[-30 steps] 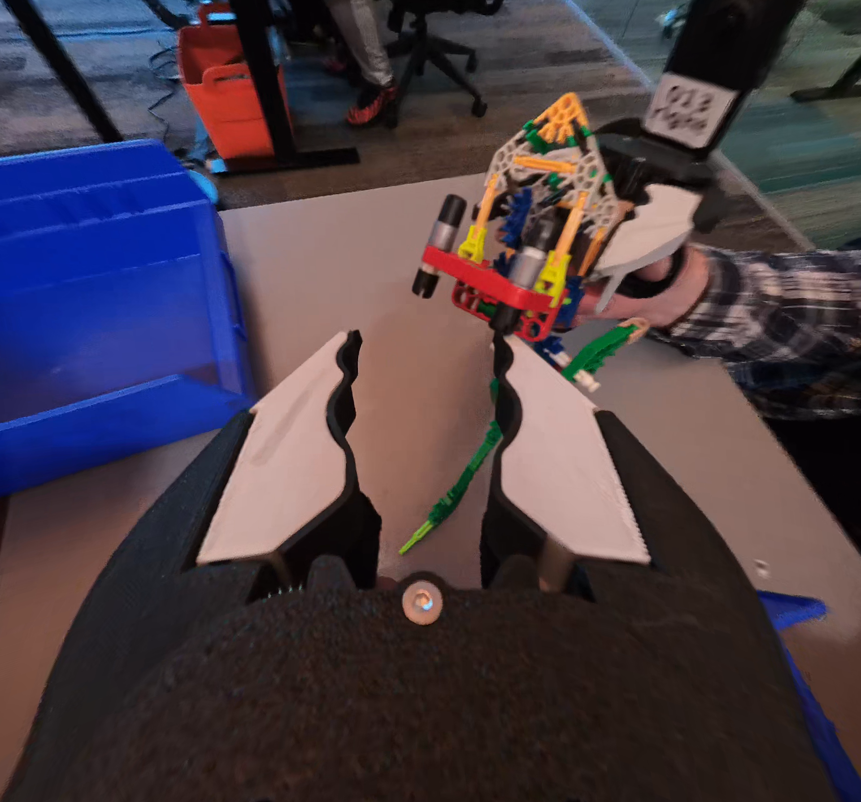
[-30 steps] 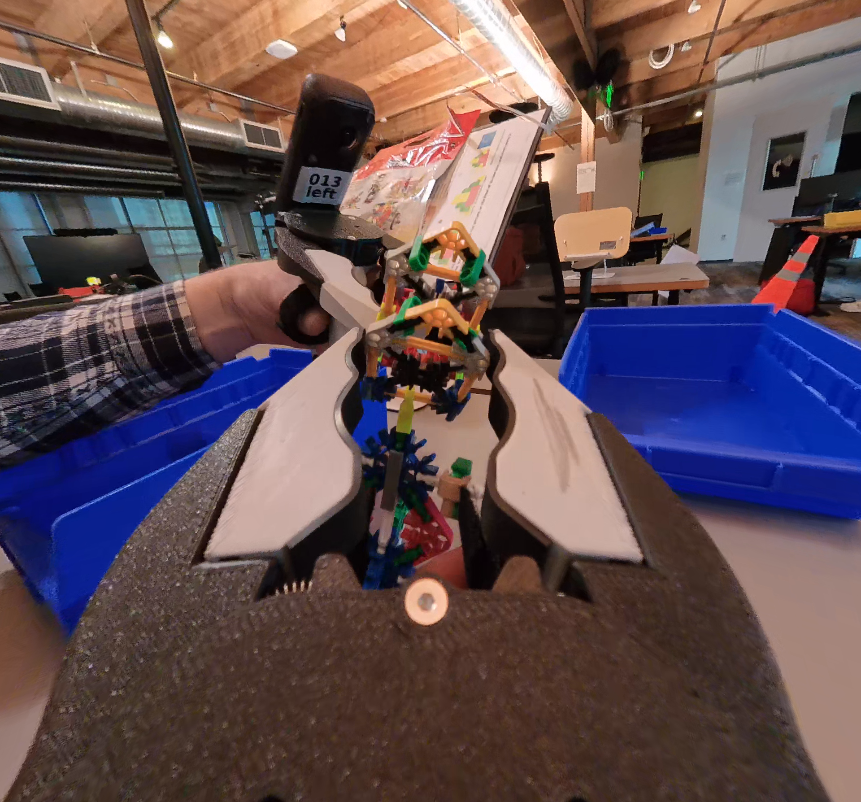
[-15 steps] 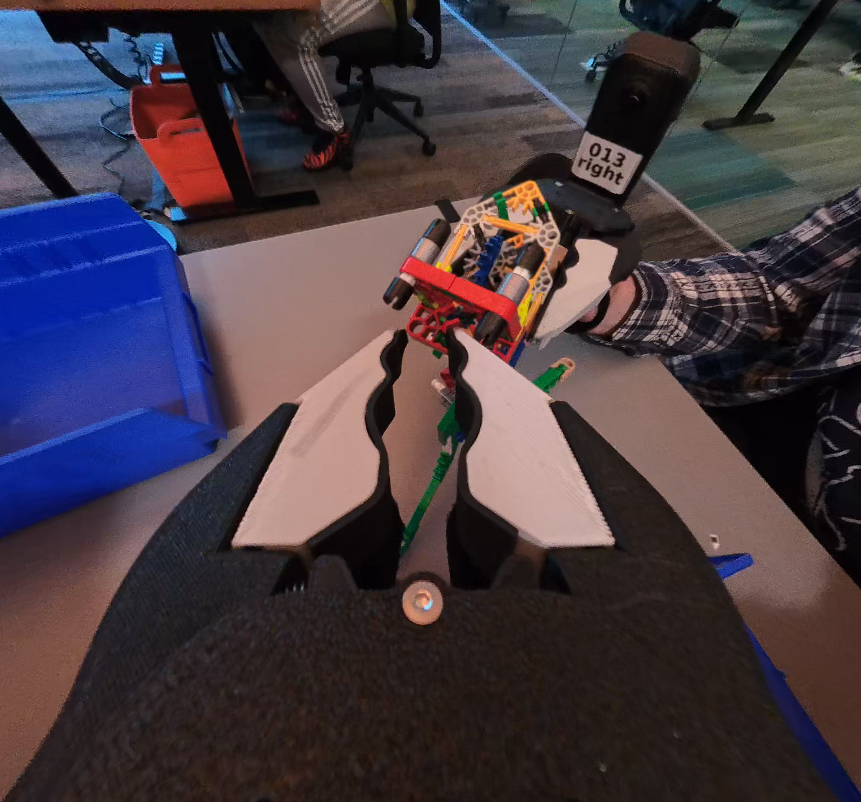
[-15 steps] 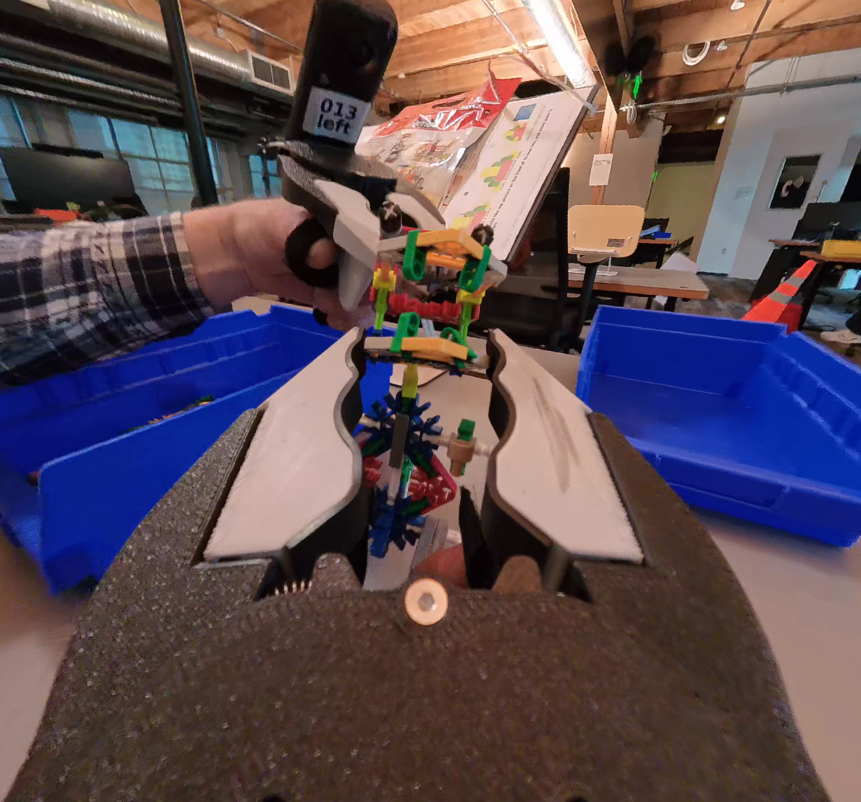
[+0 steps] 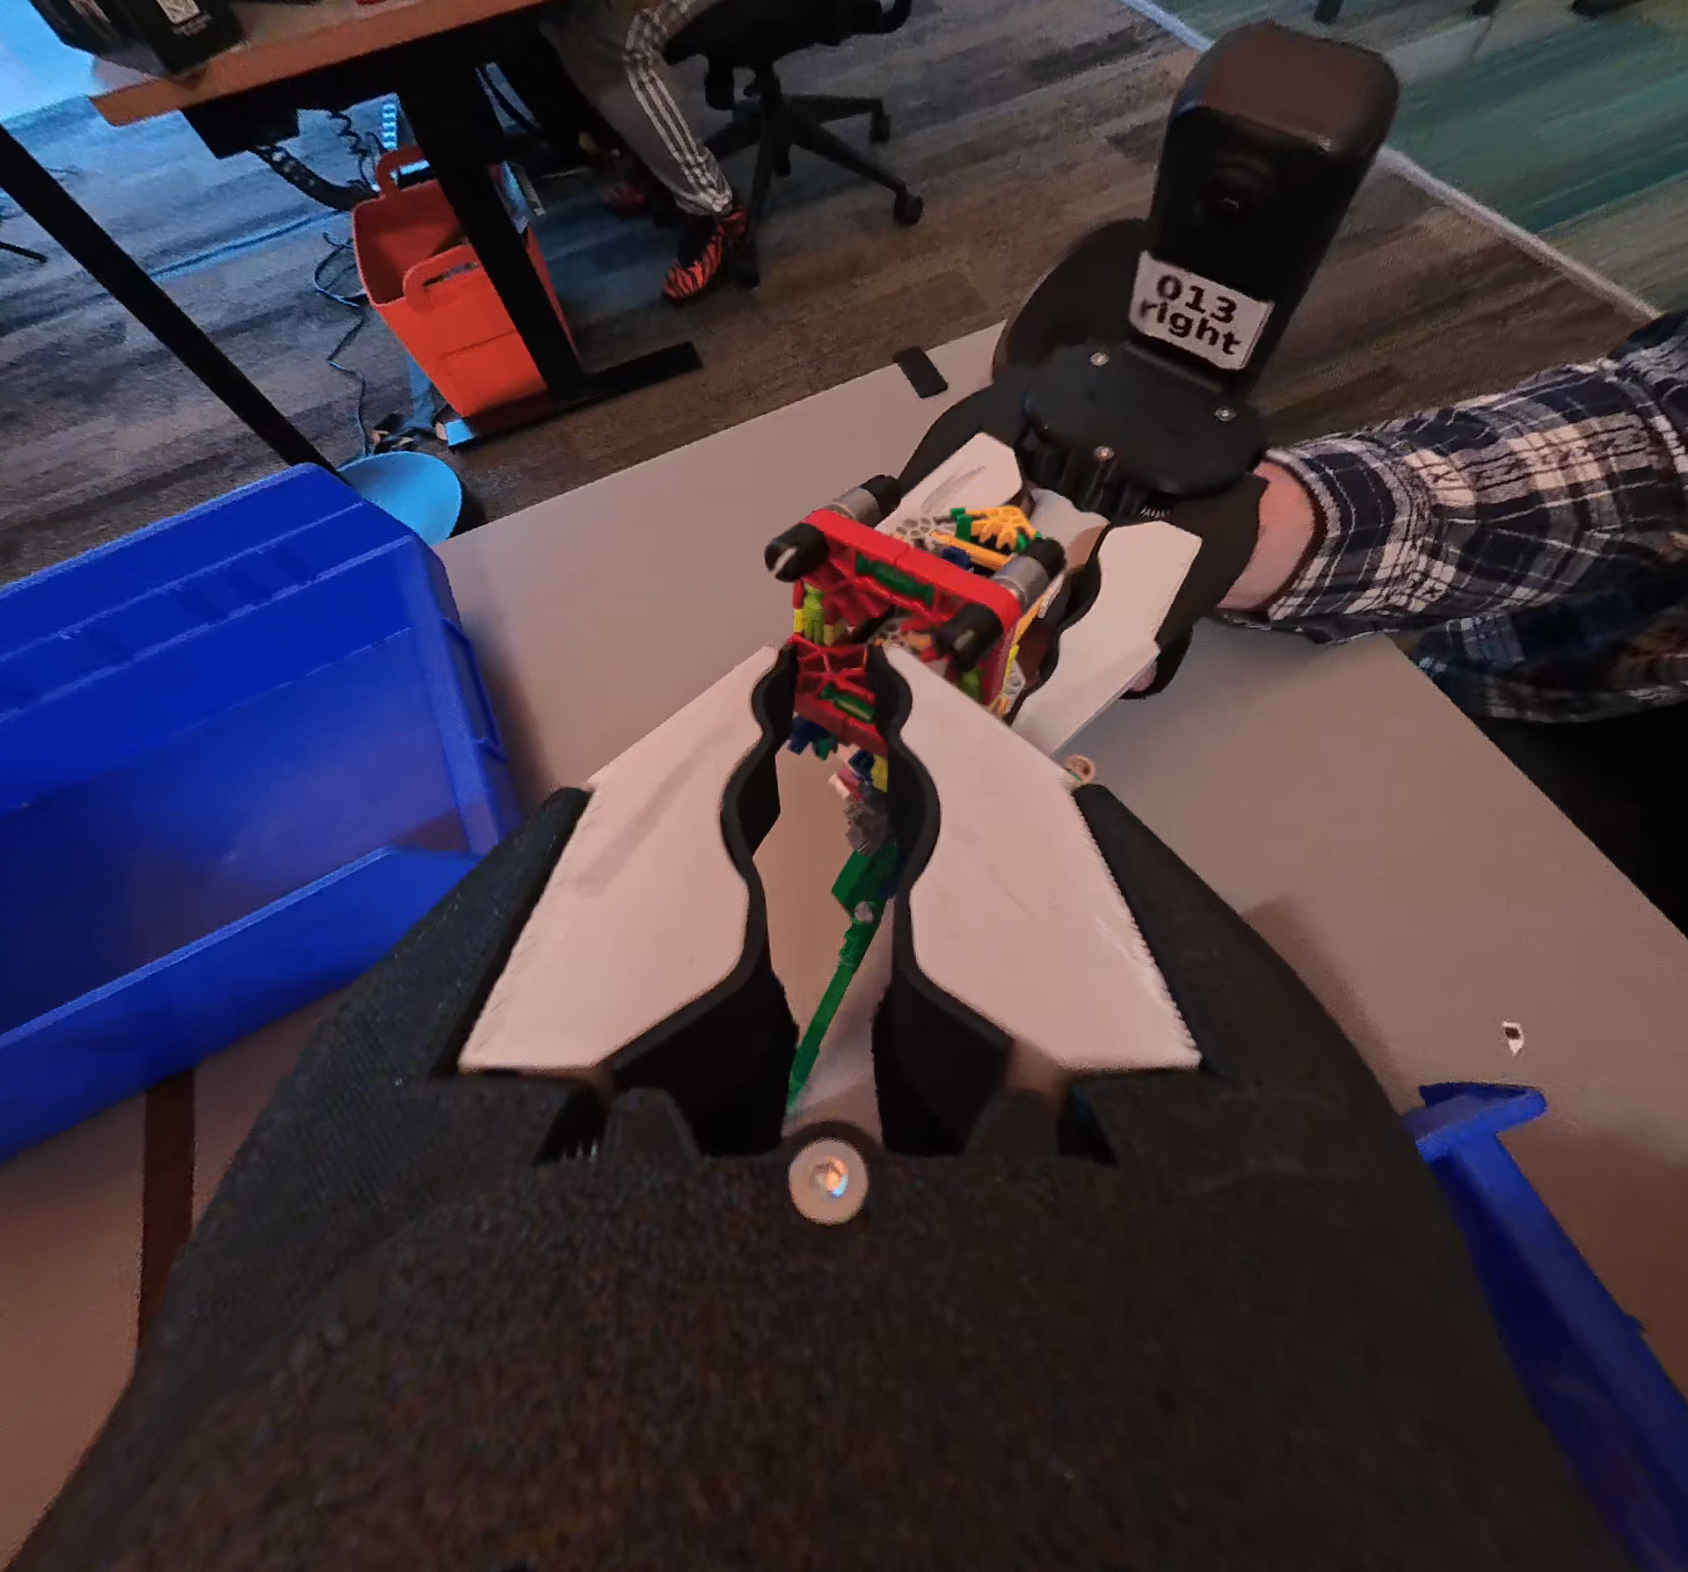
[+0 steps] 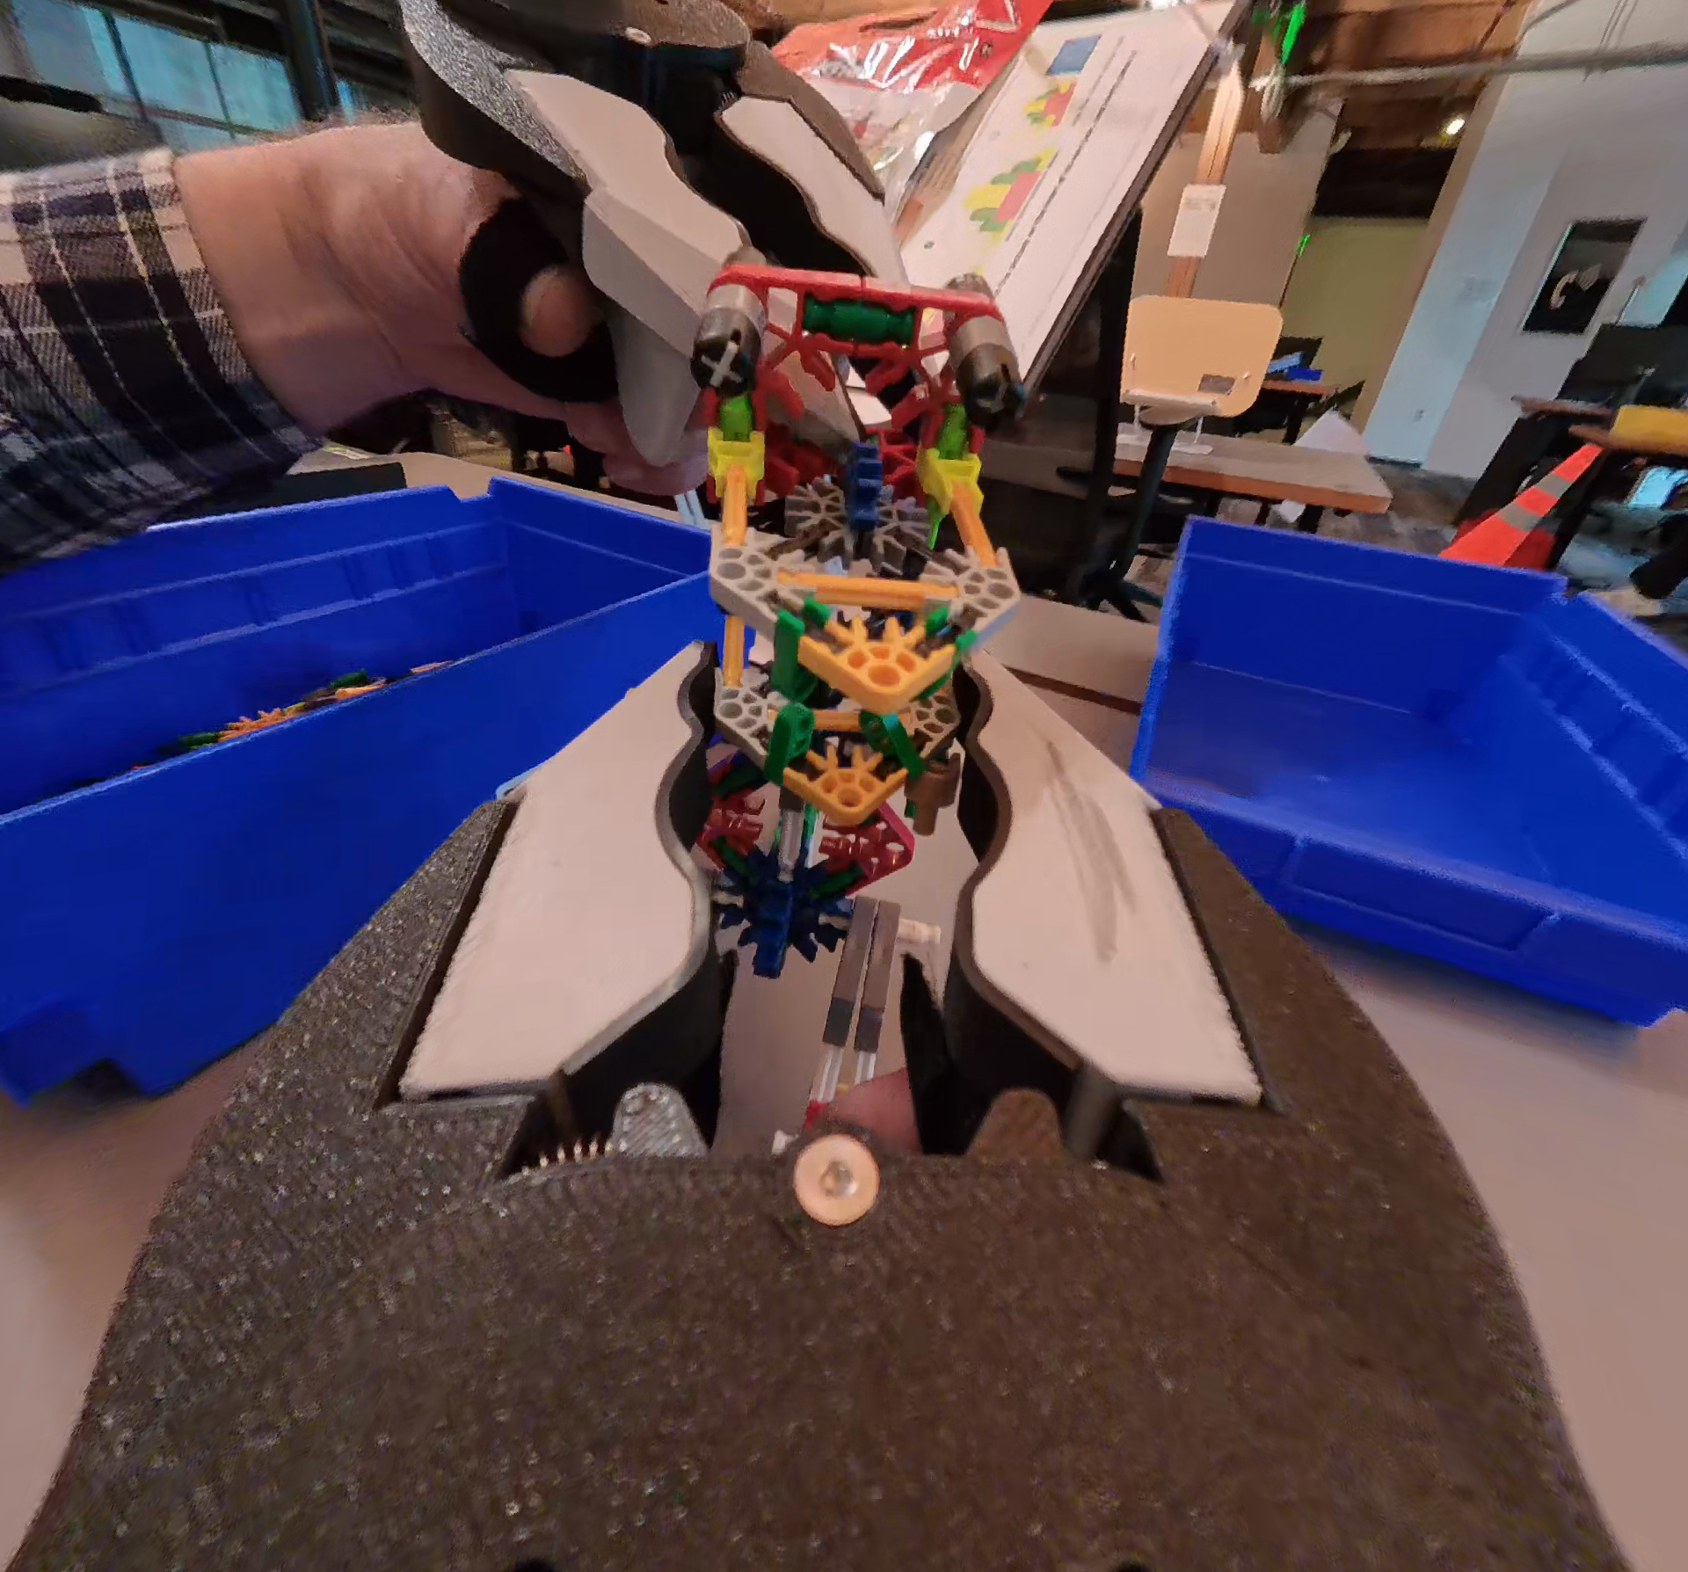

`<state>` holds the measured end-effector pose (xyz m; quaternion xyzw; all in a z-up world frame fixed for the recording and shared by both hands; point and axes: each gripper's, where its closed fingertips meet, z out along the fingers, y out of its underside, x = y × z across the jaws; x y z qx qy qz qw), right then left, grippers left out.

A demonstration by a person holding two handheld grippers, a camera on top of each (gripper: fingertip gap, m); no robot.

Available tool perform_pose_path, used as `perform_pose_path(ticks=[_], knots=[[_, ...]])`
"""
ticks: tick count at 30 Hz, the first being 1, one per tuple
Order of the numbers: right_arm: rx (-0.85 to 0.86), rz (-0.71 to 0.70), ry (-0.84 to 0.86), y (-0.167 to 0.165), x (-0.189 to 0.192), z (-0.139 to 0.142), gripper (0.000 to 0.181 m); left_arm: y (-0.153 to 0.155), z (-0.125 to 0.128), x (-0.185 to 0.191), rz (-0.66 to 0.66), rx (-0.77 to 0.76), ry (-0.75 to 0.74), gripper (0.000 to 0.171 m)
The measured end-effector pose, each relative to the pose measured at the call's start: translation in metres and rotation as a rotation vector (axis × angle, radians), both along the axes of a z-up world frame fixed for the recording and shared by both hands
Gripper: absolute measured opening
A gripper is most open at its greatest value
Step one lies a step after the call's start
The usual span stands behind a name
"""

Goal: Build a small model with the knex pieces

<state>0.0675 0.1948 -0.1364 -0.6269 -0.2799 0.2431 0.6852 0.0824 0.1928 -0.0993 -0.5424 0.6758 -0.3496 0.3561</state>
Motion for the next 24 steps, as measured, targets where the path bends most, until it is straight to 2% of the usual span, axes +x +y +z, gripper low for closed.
perform_pose_path(ticks=[10,19,24], knots=[[-0.028,0.018,-0.019,-0.003,-0.003,-0.006,0.051,-0.004,-0.002,0.000,0.003,-0.002,0.002,0.018],[-0.028,0.047,-0.016,-0.006,-0.007,-0.005,0.046,0.001,-0.005,-0.017,0.062,-0.056,-0.001,0.026],[-0.054,0.082,0.011,-0.008,-0.011,-0.005,0.050,-0.001,-0.003,-0.021,0.070,-0.050,-0.007,0.026]])
